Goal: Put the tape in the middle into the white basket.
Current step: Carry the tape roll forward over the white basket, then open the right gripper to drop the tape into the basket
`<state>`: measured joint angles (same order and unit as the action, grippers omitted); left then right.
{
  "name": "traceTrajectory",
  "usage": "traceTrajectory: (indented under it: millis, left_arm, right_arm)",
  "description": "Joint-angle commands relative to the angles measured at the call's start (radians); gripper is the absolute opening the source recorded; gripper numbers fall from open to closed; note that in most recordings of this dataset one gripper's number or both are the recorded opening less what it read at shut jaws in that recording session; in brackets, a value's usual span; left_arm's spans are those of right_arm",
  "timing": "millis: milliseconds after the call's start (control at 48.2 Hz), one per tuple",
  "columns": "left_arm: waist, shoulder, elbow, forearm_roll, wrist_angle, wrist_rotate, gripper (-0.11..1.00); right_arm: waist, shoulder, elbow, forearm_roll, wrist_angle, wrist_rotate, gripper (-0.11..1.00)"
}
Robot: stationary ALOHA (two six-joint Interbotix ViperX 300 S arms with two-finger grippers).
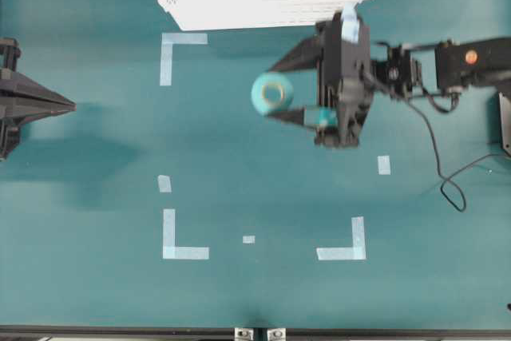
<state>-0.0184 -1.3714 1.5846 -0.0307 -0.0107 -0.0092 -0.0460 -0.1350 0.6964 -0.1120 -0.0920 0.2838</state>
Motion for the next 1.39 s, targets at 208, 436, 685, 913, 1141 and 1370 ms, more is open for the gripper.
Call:
traceTrajectory:
  millis: [208,436,685,913,1141,1370]
  left_arm:
    - [-0.002,0.008,-0.012,0.002,-0.009,-0.002,-0.11]
    - [-0.002,0.008,-0.012,0.002,-0.009,-0.002,-0.11]
    - [-0.003,0.008,-0.012,0.002,-0.009,0.000,-0.11]
    - [-0.003,0.008,-0.012,0.002,-0.011,0.000,-0.11]
    - [-0.003,0.008,-0.012,0.002,-0.009,-0.002,-0.11]
    - [-0.002,0.008,-0.012,0.000,-0.009,-0.002,-0.11]
  right_arm:
    - [-0.146,-0.038,-0.021,-0.037,0.017,-0.002,0.68]
    - [-0.225,-0.038,-0.023,-0.060,0.011,-0.002,0.68]
    - [-0.296,-0.038,-0.023,-0.060,0.003,0.000,0.68]
    - [-0.350,-0.037,-0.021,-0.060,-0.015,0.000,0.68]
    - [-0.400,-0.037,-0.021,-0.060,-0.028,0.000,0.68]
    - [-0.416,-0.038,-0.018,-0.060,-0.028,0.000,0.68]
